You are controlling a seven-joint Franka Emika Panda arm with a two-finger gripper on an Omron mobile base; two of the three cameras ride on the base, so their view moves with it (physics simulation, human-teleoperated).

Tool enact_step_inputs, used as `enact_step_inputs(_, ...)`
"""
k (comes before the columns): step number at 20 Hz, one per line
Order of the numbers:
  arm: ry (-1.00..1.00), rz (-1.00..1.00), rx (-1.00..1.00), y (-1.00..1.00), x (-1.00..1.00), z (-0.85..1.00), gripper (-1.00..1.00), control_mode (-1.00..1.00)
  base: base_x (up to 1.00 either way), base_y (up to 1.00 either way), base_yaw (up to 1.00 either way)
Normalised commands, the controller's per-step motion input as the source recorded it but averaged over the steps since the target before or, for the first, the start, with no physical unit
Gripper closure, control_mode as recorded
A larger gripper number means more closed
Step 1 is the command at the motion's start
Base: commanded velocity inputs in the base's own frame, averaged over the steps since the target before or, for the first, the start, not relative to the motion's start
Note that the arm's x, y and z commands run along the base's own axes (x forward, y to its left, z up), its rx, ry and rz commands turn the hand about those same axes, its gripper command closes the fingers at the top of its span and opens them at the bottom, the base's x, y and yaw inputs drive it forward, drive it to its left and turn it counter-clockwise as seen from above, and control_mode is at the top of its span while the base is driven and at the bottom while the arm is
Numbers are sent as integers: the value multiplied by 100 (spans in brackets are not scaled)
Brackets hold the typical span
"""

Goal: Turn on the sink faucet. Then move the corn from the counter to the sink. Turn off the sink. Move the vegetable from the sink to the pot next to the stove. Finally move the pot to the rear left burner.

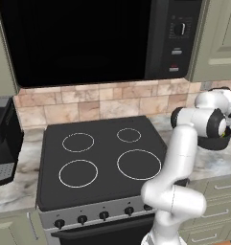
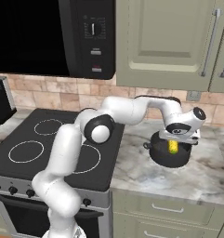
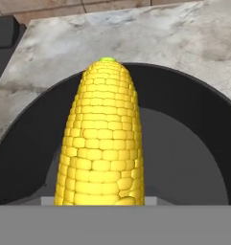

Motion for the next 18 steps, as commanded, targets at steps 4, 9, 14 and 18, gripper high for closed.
enact_step_inputs(4, 0, 0, 0, 0, 26, -21, 100, -100, 0, 0, 0)
enact_step_inputs(9, 0, 0, 0, -1, 22, -24, 100, -100, 0, 0, 0)
enact_step_inputs(14, -3, -1, -1, 4, -5, -14, 100, -100, 0, 0, 0)
enact_step_inputs(18, -3, 0, -3, 38, -32, -3, -100, -100, 0, 0, 0)
